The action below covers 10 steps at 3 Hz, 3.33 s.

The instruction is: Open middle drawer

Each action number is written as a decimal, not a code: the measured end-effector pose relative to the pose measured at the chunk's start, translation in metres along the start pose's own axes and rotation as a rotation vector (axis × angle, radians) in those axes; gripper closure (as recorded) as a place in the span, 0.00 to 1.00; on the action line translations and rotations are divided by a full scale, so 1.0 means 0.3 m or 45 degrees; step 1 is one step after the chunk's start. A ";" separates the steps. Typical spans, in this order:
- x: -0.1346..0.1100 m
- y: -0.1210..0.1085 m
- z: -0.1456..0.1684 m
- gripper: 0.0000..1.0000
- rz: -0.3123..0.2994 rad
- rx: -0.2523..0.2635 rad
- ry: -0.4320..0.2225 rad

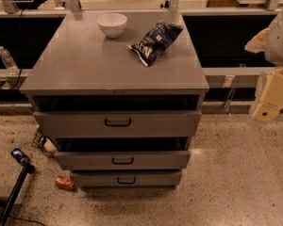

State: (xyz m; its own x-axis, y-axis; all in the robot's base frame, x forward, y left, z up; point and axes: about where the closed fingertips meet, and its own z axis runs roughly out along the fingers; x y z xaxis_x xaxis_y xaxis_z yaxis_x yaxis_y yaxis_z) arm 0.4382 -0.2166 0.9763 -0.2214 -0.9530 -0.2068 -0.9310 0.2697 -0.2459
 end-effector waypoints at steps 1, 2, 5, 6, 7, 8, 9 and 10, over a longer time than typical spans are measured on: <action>-0.002 -0.001 0.007 0.00 0.005 0.000 -0.008; -0.015 -0.004 0.076 0.00 0.048 -0.008 -0.083; -0.098 0.086 0.552 0.00 0.062 -0.103 -0.313; -0.103 0.115 0.629 0.00 0.037 -0.138 -0.369; -0.112 0.146 0.768 0.00 0.033 -0.182 -0.443; -0.135 0.168 0.943 0.00 0.026 -0.217 -0.526; -0.135 0.168 0.943 0.00 0.026 -0.217 -0.526; -0.129 0.185 1.012 0.00 0.061 -0.200 -0.553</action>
Offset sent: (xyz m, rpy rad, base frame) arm 0.0202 0.0138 -0.0482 0.1590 0.0035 -0.0385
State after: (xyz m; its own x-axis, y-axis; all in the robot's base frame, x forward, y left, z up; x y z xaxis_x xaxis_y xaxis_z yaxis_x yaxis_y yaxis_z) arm 0.4833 -0.1228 0.6830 -0.1542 -0.7850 -0.6001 -0.9628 0.2557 -0.0870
